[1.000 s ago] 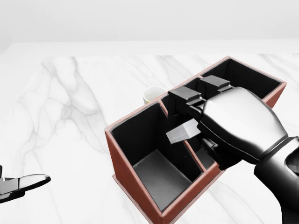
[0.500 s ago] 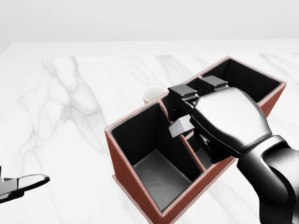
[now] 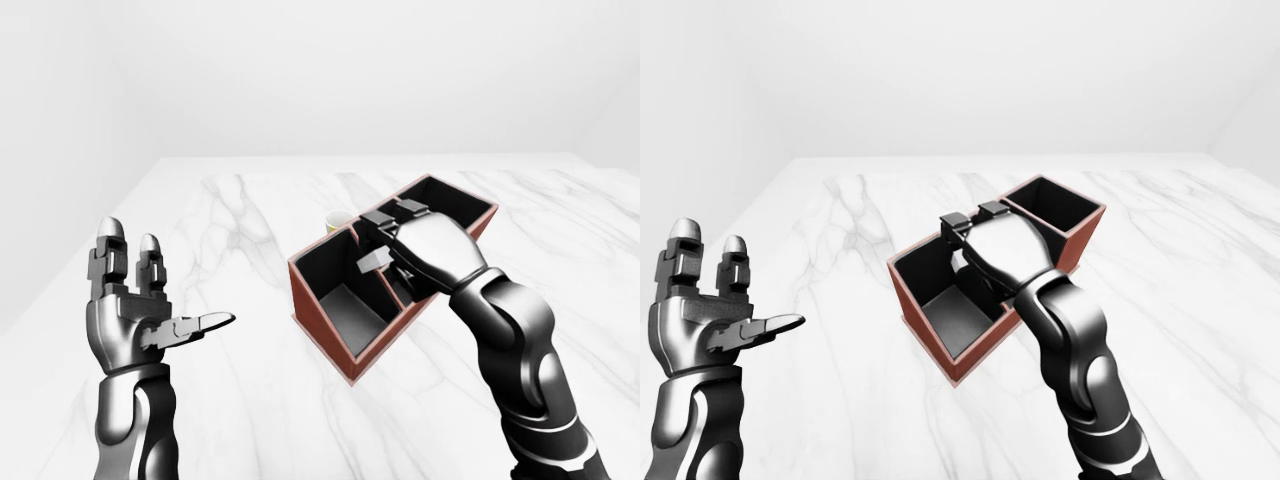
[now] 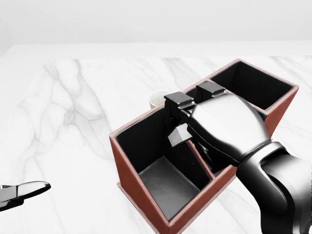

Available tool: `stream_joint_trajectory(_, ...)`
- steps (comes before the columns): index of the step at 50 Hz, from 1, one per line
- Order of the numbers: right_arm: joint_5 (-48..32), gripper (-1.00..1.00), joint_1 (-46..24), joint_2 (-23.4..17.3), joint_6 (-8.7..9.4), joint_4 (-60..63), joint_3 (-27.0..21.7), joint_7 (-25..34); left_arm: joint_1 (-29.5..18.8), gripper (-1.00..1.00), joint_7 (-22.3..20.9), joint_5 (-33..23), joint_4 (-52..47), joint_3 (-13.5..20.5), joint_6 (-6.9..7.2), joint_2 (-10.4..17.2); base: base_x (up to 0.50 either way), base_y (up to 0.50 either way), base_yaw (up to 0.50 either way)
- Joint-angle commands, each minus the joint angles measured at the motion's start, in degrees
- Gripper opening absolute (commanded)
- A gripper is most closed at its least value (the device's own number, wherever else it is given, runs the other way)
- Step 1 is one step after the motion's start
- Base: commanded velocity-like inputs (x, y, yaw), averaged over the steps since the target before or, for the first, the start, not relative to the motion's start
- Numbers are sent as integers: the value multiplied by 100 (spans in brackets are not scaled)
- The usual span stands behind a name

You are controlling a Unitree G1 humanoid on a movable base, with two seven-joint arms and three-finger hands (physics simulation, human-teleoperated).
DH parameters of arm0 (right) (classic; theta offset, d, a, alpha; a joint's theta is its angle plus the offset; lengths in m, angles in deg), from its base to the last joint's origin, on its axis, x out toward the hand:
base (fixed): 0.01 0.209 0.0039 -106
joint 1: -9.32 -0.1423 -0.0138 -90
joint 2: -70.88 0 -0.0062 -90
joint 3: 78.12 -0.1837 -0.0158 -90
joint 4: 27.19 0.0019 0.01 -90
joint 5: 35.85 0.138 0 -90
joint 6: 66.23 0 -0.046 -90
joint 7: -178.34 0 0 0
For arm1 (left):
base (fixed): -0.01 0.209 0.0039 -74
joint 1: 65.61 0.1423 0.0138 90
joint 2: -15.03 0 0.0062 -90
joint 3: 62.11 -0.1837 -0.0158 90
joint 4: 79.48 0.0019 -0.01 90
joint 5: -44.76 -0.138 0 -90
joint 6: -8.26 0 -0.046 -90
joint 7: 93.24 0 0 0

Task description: Pick up the book and place it in the left compartment of the caddy.

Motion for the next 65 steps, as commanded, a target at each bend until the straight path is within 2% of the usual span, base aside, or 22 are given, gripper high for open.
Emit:
stream_joint_trajectory(1,-165,-100,80,274,0,-92,-207,0,2,100,-1,-14,6,-10,0,-5,0,0,0)
stream_joint_trajectory(8,-359,-100,175,471,0,-114,-122,0,-2,100,2,-36,23,-34,0,-9,0,0,0)
stream_joint_trajectory(17,-401,-100,176,399,0,-3,48,0,4,100,8,-25,5,-12,0,-9,0,0,0)
stream_joint_trajectory(29,-666,-100,373,587,0,108,253,0,5,100,10,-20,-8,-16,0,-5,0,0,0)
stream_joint_trajectory(52,-900,-100,633,1077,0,-80,-40,0,9,100,-1,-9,-10,0,0,-3,0,0,0)
stream_joint_trajectory(65,-907,-100,557,810,0,97,384,0,-2,100,9,12,-27,21,0,3,0,0,0)
